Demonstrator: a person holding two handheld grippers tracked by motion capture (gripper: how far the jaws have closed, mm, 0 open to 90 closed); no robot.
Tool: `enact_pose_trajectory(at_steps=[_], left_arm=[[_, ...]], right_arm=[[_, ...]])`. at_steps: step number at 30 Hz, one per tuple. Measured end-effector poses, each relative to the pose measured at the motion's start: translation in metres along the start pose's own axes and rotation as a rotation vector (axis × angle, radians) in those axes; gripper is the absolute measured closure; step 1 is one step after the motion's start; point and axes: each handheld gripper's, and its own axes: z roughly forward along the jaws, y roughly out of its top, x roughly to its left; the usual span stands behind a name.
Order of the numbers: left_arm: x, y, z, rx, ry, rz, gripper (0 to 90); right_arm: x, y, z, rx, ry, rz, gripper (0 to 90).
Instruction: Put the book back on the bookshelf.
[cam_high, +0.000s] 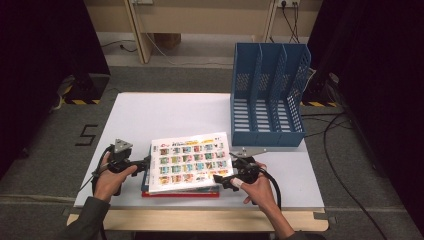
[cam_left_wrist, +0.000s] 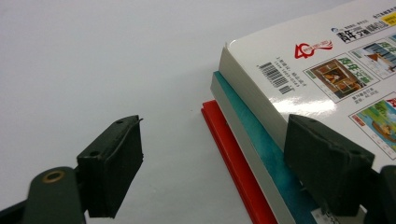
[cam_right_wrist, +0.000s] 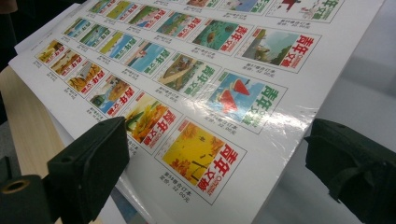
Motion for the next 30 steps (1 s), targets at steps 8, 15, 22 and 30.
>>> enact_pose_trajectory(at_steps=[8,15,22,30], left_arm=[[-0.001,-0.002,0.003,-0.004,0.004,0.008,28.4],[-0.001,-0.005,0.002,-0.016,0.001,0.003,27.3],[-0.003,-0.006,0.001,-0.023,0.002,0.001,30.8],[-0.003,-0.007,0.000,-0.024,-0.003,-0.003,32.5]], right_arm=[[0.003,-0.006,-0.006,-0.030,0.003,0.024,17.6],[-0.015,-0.005,-0.005,-0.068,0.036,0.092,22.3],[-0.026,-0.001,0.007,-0.071,0.116,0.119,18.8],[-0.031,0.005,0.021,-0.049,0.198,0.170,19.6]])
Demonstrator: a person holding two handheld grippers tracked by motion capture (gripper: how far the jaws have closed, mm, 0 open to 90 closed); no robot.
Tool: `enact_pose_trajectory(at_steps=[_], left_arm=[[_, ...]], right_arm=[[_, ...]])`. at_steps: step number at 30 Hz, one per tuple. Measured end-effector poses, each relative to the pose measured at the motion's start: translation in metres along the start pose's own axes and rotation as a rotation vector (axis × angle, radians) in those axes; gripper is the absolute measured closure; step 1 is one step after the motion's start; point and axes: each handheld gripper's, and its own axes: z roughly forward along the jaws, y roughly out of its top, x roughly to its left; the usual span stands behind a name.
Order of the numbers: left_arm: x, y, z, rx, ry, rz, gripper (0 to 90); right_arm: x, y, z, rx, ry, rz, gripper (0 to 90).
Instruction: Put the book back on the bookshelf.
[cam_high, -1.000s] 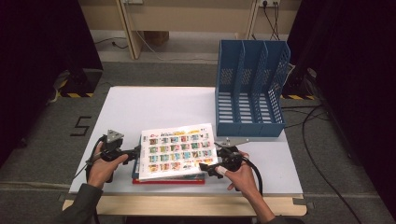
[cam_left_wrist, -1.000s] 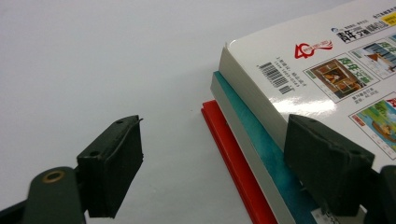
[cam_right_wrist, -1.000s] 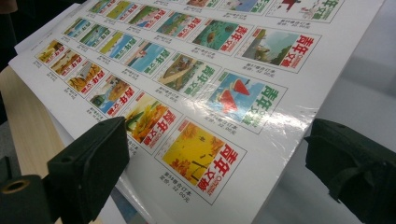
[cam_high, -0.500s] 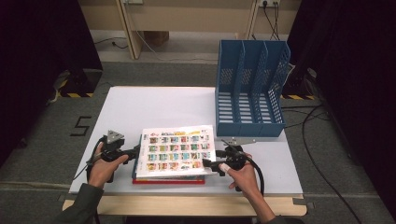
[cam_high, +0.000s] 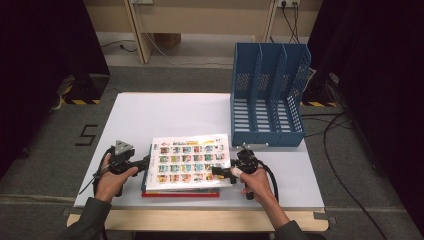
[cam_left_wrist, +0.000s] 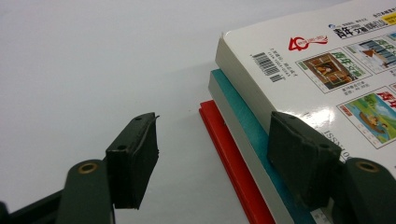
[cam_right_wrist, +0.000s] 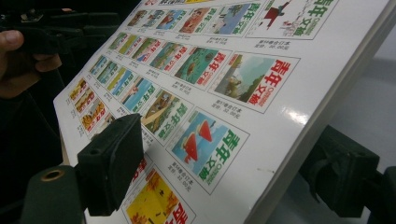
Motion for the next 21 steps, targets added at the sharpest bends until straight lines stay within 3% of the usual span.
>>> enact_pose_trajectory(at_steps=[5,8,9,10,11,14,17,20,21], left_arm=[[-0.001,-0.001,0.000,-0.003,-0.003,-0.010,33.8],[-0.003,-0.001,-0.001,0.002,-0.019,-0.007,42.2],[-0.005,0.000,-0.002,0.002,-0.018,-0.002,46.2],[-0.005,0.000,-0.002,0.002,-0.018,-0.002,48.0],[-0.006,-0.001,-0.002,0.001,-0.020,-0.009,49.9],[-0.005,-0.001,-0.002,-0.001,-0.023,-0.010,51.0],[-0.004,-0.002,-0.002,-0.003,-0.025,0.000,50.5],[-0.005,-0.002,-0.002,-0.008,-0.029,0.005,50.6],[-0.005,-0.002,-0.002,-0.009,-0.035,0.006,50.6]], right_arm=[[0.003,0.002,-0.003,-0.003,-0.017,-0.023,26.1],[0.009,0.005,-0.009,-0.024,-0.060,-0.093,39.8],[0.014,0.007,-0.013,-0.040,-0.082,-0.160,48.3],[0.014,0.007,-0.013,-0.040,-0.082,-0.160,48.3],[0.017,0.010,-0.014,-0.057,-0.092,-0.190,49.0],[0.018,0.012,-0.015,-0.073,-0.088,-0.183,51.8],[0.016,0.022,-0.020,-0.119,-0.025,-0.150,59.4],[0.017,0.031,-0.020,-0.101,0.003,-0.143,61.5],[0.017,0.040,-0.017,-0.074,0.034,-0.122,63.9]])
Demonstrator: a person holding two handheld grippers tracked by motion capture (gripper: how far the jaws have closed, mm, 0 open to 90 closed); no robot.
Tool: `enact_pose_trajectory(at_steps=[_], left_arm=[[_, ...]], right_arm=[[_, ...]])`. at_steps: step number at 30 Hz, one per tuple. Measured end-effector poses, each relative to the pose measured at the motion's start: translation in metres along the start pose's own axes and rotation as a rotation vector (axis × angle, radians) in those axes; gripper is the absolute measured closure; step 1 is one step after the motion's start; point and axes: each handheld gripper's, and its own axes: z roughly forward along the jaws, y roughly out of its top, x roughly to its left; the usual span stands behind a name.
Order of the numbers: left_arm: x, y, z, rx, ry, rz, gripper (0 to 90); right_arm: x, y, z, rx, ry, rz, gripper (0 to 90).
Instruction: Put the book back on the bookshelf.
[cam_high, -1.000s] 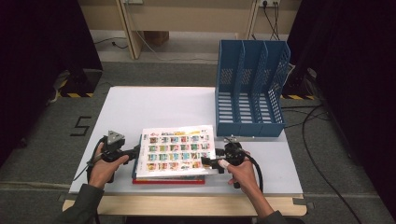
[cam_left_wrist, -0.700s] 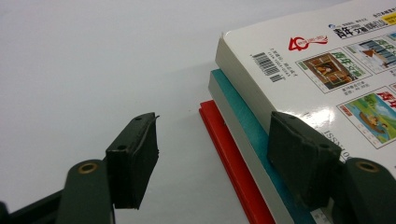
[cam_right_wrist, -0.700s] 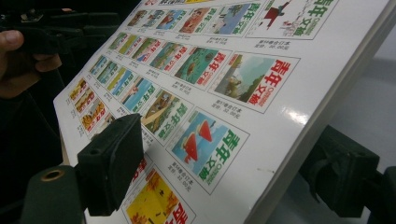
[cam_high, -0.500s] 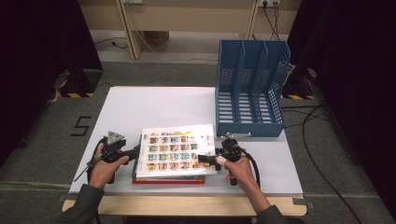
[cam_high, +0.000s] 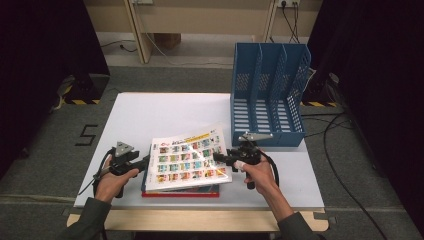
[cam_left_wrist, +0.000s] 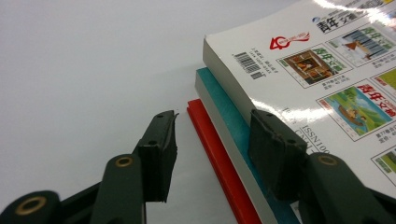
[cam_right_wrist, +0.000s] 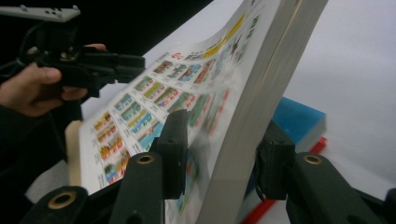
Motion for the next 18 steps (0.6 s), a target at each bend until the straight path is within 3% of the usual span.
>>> enact_pose_trajectory(at_steps=[3,4,6,8,11,14,18], left_arm=[[-0.001,0.000,0.001,0.000,-0.017,0.011,46.7],[-0.001,0.000,0.000,0.003,-0.003,0.027,43.7],[0.000,0.000,0.001,0.000,-0.001,0.023,41.5],[0.003,-0.001,0.002,-0.003,-0.006,-0.006,34.4],[0.004,-0.001,0.002,-0.002,-0.011,-0.009,31.3],[0.011,-0.002,0.000,-0.026,0.004,-0.030,15.0],[0.024,-0.002,-0.003,-0.068,0.040,-0.086,15.8]], right_arm=[[0.000,0.007,0.007,0.038,0.020,0.006,66.6],[0.003,0.013,0.013,0.077,0.007,-0.017,70.1],[0.004,0.015,0.013,0.088,-0.006,-0.028,71.7],[0.004,0.016,0.013,0.086,-0.008,0.002,72.6],[0.004,0.016,0.013,0.083,-0.013,0.019,72.8],[0.004,0.021,0.011,0.065,-0.006,0.021,73.1],[0.008,0.031,0.009,0.067,0.000,0.007,73.2]])
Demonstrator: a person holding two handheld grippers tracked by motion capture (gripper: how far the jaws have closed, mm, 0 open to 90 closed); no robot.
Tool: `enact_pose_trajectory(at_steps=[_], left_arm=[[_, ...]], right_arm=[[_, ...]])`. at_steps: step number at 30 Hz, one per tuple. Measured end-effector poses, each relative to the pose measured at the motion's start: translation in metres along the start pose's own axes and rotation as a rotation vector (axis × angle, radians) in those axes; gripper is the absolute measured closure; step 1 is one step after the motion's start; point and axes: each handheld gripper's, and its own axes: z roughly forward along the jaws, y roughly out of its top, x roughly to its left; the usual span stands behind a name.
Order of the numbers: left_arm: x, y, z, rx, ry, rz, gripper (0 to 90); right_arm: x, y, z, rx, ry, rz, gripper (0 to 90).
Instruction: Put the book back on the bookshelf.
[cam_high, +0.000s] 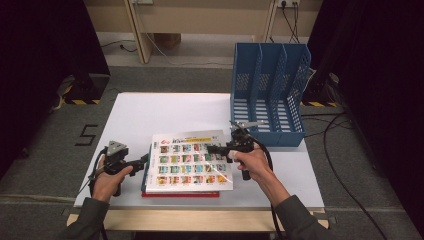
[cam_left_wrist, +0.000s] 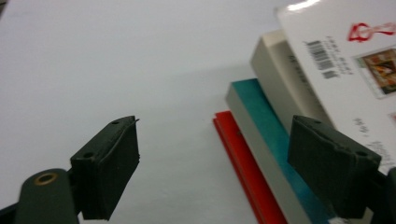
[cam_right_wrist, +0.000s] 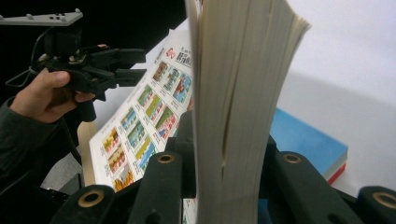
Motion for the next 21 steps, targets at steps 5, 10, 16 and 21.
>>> enact_pose_trajectory(at_steps=[5,10,16,21], left_arm=[[0.010,-0.004,0.004,0.013,0.054,0.018,15.5],[0.016,-0.011,0.014,0.082,0.106,0.104,15.6],[0.023,-0.022,0.027,0.163,0.104,0.153,13.3],[0.030,-0.025,0.028,0.162,0.068,0.074,11.0]], right_arm=[[0.010,0.022,-0.009,0.005,-0.020,-0.058,73.3],[0.022,0.048,-0.024,0.016,-0.051,-0.104,73.3],[0.032,0.075,-0.042,0.048,-0.106,-0.156,73.3],[0.044,0.093,-0.057,0.060,-0.138,-0.194,73.3]])
